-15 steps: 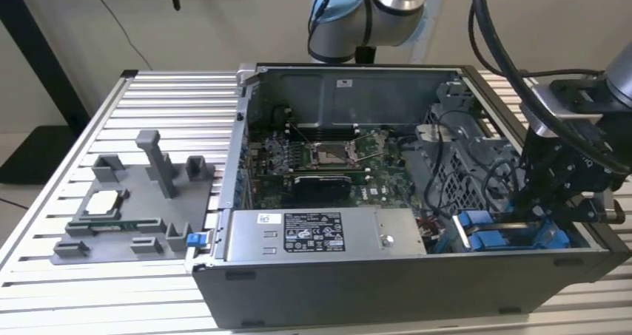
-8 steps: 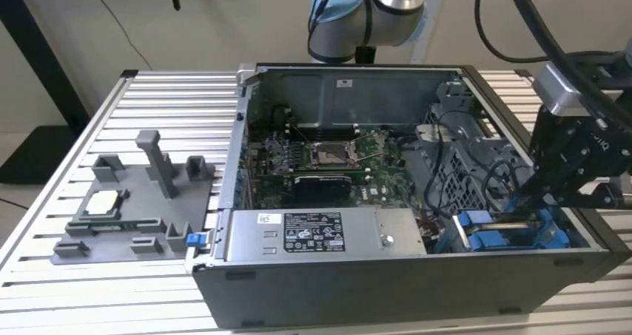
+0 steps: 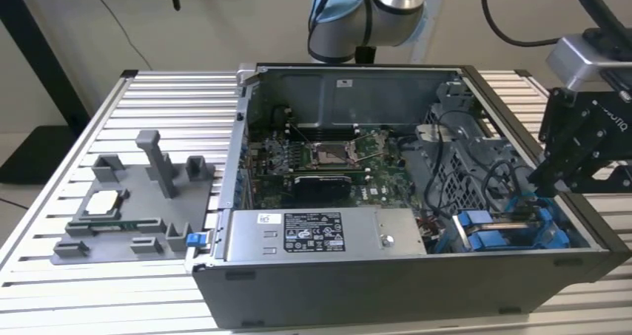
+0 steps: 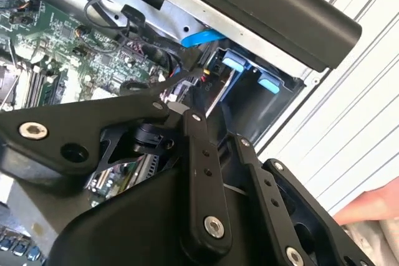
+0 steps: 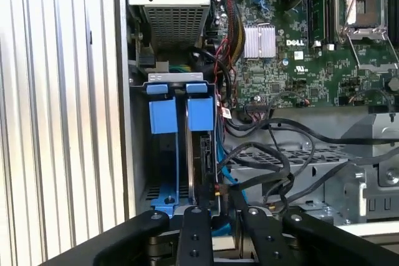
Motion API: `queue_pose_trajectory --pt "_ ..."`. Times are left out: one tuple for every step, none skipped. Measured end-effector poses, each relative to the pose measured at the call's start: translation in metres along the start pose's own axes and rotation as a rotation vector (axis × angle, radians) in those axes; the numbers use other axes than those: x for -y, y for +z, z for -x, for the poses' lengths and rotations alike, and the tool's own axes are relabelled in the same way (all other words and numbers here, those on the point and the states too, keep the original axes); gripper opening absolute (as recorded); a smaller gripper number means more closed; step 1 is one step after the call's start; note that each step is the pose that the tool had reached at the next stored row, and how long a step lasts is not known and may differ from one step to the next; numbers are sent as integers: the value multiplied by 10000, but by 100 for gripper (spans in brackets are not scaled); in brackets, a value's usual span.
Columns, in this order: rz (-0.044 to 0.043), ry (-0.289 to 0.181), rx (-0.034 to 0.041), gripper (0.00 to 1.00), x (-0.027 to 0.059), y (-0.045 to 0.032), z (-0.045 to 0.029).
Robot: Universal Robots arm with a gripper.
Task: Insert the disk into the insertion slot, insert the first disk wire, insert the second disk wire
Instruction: 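Insert the first disk wire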
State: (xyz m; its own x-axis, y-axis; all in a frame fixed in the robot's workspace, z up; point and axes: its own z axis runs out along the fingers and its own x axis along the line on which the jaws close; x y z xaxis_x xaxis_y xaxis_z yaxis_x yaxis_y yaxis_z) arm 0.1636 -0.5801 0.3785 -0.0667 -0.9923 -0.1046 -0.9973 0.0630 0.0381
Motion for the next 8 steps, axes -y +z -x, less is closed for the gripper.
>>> queue_pose_trajectory --pt "0 0 -2 100 -1 -17 2" --pt "0 0 0 100 -1 -19 2" --pt "0 0 1 100 -1 -18 2" --pt "0 0 1 100 -1 -19 2" --pt "0 -1 1 100 -1 -18 2" --pt "0 -1 1 100 -1 -19 2" --pt "1 -2 -1 100 3 -19 3" --pt "1 -2 -2 100 16 -20 5"
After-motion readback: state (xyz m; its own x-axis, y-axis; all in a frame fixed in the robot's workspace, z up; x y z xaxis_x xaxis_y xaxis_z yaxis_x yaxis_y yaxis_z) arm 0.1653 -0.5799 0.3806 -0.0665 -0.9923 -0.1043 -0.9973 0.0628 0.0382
